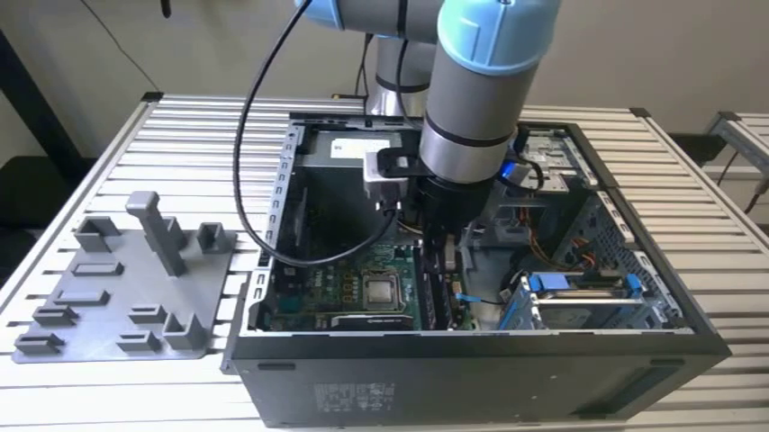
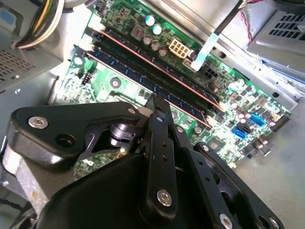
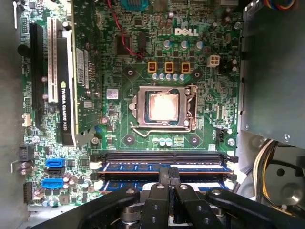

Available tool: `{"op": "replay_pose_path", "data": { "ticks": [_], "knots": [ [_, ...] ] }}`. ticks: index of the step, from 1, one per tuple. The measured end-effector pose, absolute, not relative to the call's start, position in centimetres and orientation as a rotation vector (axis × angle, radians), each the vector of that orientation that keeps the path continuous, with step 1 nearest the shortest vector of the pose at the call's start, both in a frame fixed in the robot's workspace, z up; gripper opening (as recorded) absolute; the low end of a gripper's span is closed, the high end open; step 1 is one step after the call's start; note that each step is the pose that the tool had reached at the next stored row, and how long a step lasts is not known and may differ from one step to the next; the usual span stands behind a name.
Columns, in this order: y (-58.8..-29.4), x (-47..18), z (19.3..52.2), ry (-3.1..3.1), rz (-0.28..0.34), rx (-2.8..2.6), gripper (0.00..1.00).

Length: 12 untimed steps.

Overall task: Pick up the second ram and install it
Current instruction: 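Press down the second ram until it locks into place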

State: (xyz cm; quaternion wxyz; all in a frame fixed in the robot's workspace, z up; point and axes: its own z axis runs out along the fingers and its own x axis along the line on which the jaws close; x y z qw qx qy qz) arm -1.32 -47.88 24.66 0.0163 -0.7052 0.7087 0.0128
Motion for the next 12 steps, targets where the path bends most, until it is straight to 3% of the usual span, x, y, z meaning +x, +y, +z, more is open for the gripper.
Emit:
{"op": "replay_pose_path", "data": {
  "ticks": [12],
  "knots": [
    [-47.9, -1.3, 23.6, 2.203, 0.04, -2.194, 0.11]
  ]
}}
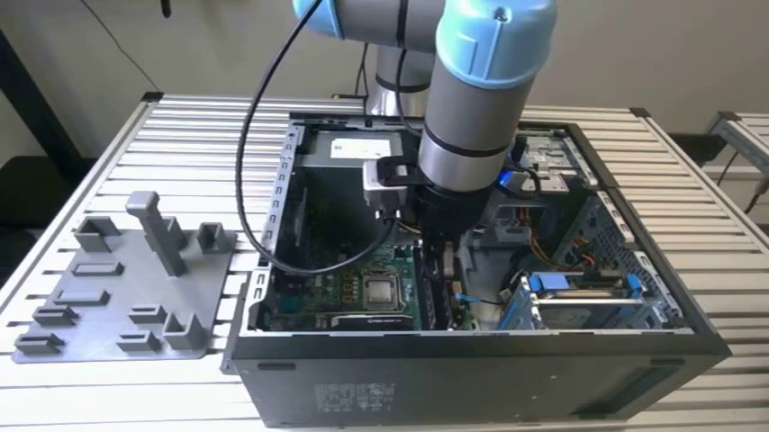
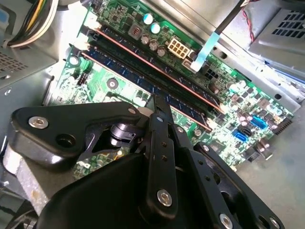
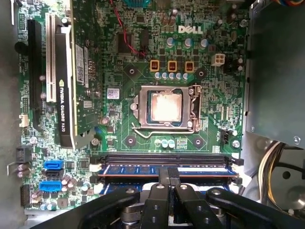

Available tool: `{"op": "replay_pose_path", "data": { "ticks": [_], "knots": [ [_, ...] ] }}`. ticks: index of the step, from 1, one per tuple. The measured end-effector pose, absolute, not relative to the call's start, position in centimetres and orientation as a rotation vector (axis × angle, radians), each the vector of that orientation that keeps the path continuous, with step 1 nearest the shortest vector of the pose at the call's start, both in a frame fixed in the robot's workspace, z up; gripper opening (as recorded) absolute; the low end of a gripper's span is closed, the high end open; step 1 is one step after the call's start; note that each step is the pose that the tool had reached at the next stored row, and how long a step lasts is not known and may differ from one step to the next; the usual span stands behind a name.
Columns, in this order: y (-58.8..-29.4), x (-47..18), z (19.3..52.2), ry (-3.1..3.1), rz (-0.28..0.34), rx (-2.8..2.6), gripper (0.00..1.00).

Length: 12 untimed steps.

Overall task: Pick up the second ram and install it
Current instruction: 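Press down the second ram until it locks into place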

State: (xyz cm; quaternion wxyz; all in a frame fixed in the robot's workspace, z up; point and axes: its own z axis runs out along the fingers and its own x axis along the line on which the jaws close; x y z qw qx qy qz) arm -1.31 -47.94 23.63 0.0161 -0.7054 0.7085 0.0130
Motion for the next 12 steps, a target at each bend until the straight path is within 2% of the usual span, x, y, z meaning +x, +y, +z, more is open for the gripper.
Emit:
{"op": "replay_pose_path", "data": {
  "ticks": [12],
  "knots": [
    [-47.9, -1.3, 21.8, 2.203, 0.039, -2.196, 0.11]
  ]
}}
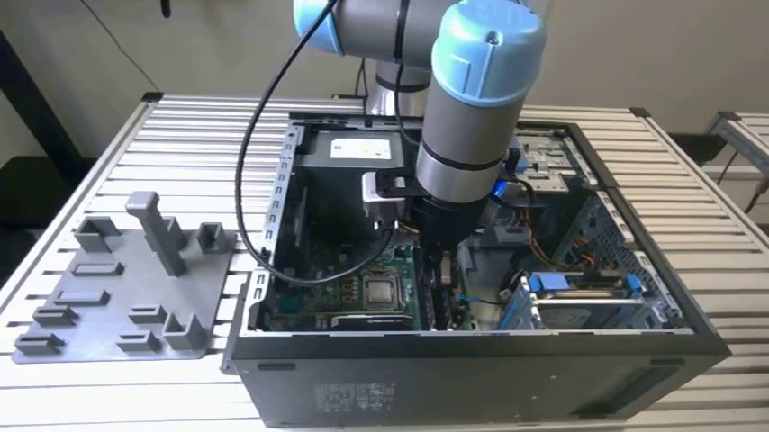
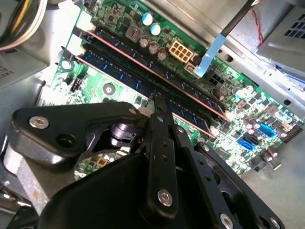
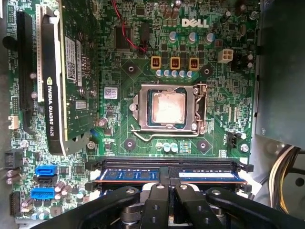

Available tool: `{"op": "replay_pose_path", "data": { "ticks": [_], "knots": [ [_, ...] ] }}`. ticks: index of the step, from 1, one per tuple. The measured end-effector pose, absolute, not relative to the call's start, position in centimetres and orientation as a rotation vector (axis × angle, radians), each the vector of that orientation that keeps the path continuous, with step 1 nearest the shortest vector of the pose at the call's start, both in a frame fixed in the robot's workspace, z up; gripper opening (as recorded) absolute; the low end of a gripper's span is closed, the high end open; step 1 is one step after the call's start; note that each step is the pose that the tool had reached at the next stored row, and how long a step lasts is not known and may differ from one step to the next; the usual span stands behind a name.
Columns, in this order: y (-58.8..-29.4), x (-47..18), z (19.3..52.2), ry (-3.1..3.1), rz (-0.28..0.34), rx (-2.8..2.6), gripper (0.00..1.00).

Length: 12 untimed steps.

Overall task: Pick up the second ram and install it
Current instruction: 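Press down the second ram until it locks into place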

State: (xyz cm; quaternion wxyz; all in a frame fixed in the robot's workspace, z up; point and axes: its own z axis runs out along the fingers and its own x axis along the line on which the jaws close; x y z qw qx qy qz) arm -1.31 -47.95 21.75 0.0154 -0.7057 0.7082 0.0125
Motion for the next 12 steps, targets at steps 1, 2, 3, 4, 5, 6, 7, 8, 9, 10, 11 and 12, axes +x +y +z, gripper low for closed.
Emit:
{"op": "replay_pose_path", "data": {
  "ticks": [1, 2, 3, 4, 5, 6, 7, 8, 9, 10, 11, 12],
  "knots": [
    [-47.9, -1.3, 21.8, 2.203, 0.039, -2.196, 0.11],
    [-47.9, -1.3, 22.0, 2.203, 0.04, -2.195, 0.11],
    [-47.9, -1.3, 22.2, 2.2, 0.043, -2.192, 0.11],
    [-47.9, -1.3, 22.7, 2.2, 0.043, -2.192, 0.11],
    [-47.9, -1.3, 23.2, 2.202, 0.041, -2.194, 0.11],
    [-47.9, -1.3, 23.7, 2.201, 0.041, -2.194, 0.11],
    [-47.9, -1.3, 24.1, 2.202, 0.041, -2.194, 0.11],
    [-47.9, -1.3, 24.6, 2.202, 0.041, -2.194, 0.11],
    [-47.9, -1.3, 25.0, 2.201, 0.042, -2.194, 0.11],
    [-47.9, -1.3, 25.3, 2.202, 0.041, -2.194, 0.11],
    [-47.9, -1.3, 25.6, 2.201, 0.042, -2.194, 0.11],
    [-47.9, -1.3, 25.9, 2.201, 0.041, -2.194, 0.11]
  ]
}}
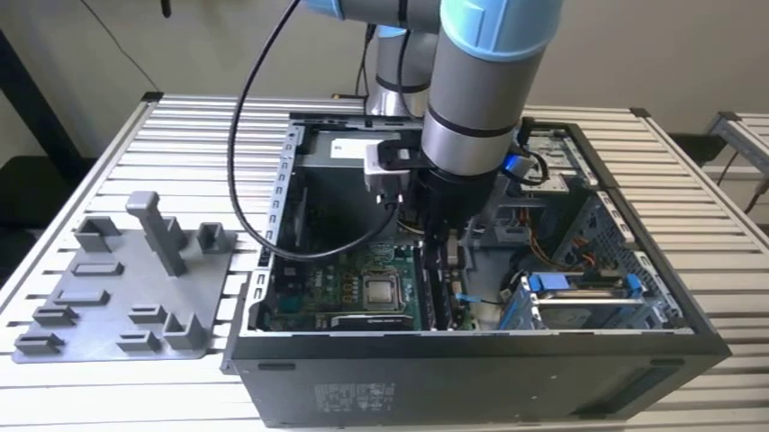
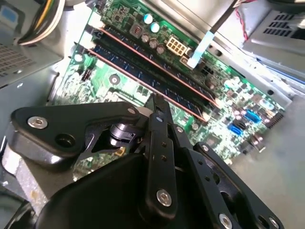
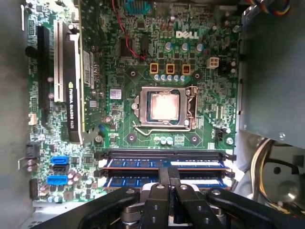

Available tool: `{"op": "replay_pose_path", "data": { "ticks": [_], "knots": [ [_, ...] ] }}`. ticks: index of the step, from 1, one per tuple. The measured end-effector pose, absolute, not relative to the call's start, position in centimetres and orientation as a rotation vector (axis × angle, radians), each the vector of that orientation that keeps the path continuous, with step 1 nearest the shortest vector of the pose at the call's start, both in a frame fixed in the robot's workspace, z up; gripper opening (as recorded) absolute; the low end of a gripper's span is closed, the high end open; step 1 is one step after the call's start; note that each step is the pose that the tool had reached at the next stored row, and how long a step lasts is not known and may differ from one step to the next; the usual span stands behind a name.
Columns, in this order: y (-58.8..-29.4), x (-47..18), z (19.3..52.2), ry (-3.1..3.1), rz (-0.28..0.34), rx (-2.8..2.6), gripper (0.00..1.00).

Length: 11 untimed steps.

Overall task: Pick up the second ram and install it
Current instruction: 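Press down the second ram until it locks into place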

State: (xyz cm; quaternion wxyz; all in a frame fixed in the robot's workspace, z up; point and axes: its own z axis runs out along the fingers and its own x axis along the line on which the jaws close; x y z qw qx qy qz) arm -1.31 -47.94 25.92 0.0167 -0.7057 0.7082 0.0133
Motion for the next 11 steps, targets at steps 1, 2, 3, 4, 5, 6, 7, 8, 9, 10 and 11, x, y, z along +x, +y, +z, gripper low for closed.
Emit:
{"op": "replay_pose_path", "data": {
  "ticks": [1, 2, 3, 4, 5, 6, 7, 8, 9, 10, 11],
  "knots": [
    [-47.9, -1.3, 26.2, 2.202, 0.041, -2.194, 0.11],
    [-47.9, -1.3, 26.6, 2.201, 0.041, -2.194, 0.11],
    [-47.9, -1.3, 26.9, 2.201, 0.041, -2.194, 0.11],
    [-47.9, -1.3, 27.2, 2.202, 0.041, -2.194, 0.11],
    [-47.9, -1.3, 27.4, 2.202, 0.041, -2.194, 0.11],
    [-47.9, -1.3, 27.5, 2.201, 0.041, -2.194, 0.11],
    [-47.9, -1.3, 27.6, 2.201, 0.041, -2.194, 0.11],
    [-47.9, -1.3, 27.6, 2.201, 0.042, -2.194, 0.11],
    [-47.9, -1.3, 27.6, 2.201, 0.042, -2.194, 0.11],
    [-47.9, -1.3, 27.6, 2.202, 0.042, -2.194, 0.11],
    [-47.9, -1.3, 27.6, 2.202, 0.043, -2.194, 0.11]
  ]
}}
